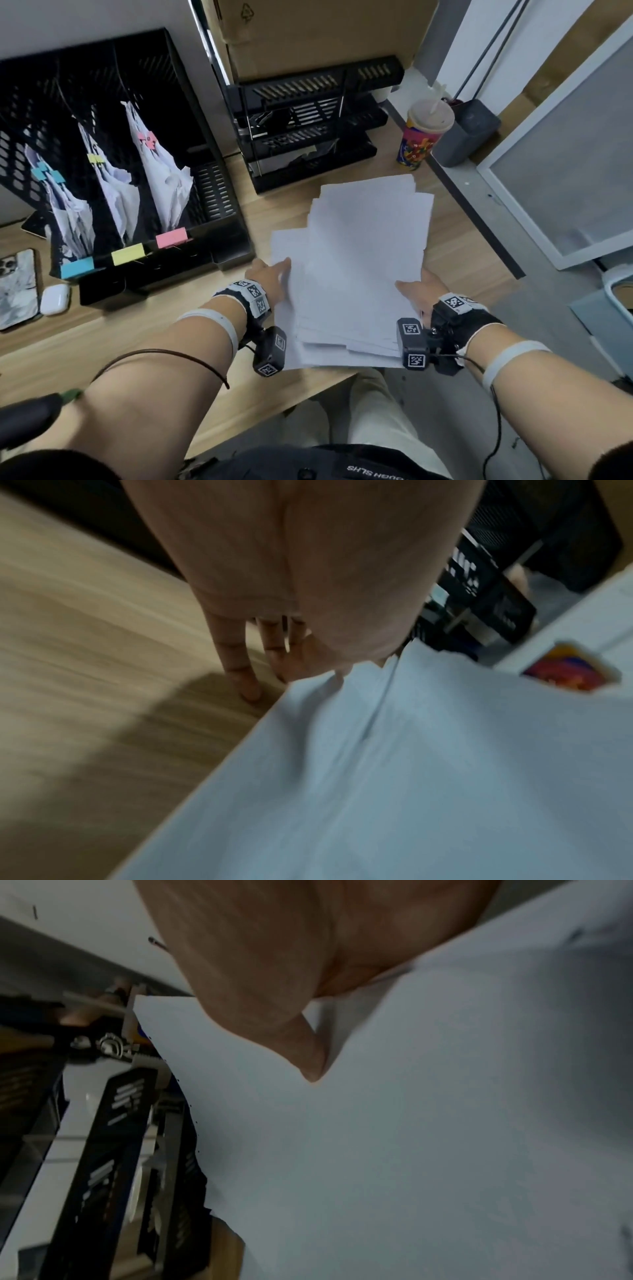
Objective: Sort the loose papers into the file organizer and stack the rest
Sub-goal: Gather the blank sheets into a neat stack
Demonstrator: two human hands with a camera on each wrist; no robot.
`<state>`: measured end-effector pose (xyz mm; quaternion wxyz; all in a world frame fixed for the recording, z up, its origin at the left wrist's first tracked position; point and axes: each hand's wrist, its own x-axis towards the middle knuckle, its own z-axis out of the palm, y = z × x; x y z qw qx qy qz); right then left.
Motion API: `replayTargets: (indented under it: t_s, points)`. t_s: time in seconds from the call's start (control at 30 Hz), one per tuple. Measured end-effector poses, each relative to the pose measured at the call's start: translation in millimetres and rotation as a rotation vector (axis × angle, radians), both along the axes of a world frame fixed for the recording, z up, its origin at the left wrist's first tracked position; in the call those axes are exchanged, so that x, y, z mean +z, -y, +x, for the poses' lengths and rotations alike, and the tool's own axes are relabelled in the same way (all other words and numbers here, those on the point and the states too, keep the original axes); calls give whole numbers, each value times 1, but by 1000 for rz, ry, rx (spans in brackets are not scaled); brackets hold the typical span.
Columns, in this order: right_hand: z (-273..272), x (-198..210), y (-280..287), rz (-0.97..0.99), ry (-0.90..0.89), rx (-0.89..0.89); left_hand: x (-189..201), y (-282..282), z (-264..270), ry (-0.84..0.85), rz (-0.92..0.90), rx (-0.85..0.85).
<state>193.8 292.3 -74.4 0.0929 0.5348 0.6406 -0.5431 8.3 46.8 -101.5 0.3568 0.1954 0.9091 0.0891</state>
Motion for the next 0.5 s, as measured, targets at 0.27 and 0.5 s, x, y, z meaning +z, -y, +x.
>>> replayTargets:
  t_s: [0.27,0.5]
  points:
    - [-38,9,42,142,206,307,4,-6,-5,131,286,491]
    - [-48,4,46,-2,234,259,-1,-6,-4,174,214,524]
